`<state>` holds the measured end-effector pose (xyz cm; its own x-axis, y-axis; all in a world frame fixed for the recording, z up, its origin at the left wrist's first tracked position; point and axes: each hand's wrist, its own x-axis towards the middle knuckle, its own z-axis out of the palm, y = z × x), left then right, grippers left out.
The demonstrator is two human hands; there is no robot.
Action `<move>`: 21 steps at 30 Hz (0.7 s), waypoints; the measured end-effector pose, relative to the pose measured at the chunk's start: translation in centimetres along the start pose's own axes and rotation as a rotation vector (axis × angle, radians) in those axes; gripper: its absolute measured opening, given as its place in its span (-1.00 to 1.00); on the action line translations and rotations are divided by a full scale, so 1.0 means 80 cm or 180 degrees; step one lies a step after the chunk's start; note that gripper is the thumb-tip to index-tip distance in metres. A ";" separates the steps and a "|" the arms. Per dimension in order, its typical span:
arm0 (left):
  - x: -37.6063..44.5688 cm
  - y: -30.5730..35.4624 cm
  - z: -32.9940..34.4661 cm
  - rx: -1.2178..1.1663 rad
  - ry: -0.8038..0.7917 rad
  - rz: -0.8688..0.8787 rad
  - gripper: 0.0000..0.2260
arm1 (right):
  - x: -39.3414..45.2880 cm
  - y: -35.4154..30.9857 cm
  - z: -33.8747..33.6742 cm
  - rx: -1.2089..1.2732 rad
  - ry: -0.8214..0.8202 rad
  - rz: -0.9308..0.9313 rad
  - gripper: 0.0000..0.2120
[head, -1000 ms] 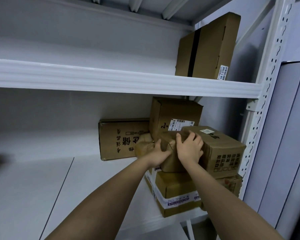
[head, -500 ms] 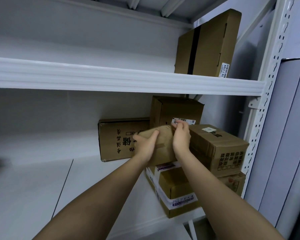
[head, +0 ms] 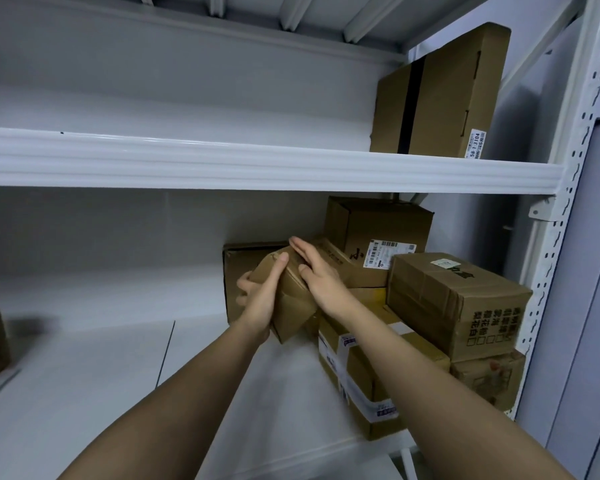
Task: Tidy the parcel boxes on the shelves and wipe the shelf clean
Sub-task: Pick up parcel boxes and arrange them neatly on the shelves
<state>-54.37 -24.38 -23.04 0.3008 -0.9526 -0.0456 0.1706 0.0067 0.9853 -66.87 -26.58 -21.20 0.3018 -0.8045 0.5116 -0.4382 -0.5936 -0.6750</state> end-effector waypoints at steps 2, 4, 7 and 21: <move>0.007 0.000 -0.010 0.0027 0.0103 -0.0015 0.13 | -0.004 -0.010 0.014 0.0134 -0.0041 -0.0075 -0.48; 0.010 0.002 -0.017 0.0005 0.0224 -0.0036 0.11 | -0.007 -0.019 0.027 0.0261 -0.0196 -0.0120 -0.45; 0.019 0.008 -0.032 -0.0040 0.0267 -0.0131 0.02 | -0.008 -0.033 0.040 0.0319 -0.0348 -0.0079 -0.47; 0.022 0.045 -0.137 0.0010 -0.0852 -0.1168 -0.34 | -0.016 -0.013 -0.005 0.1411 -0.0368 0.1169 -0.24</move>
<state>-42.96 -22.67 -21.34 -0.0322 -0.9368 -0.3484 0.2176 -0.3468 0.9124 -67.17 -24.92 -20.97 0.2986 -0.9413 0.1575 -0.1433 -0.2074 -0.9677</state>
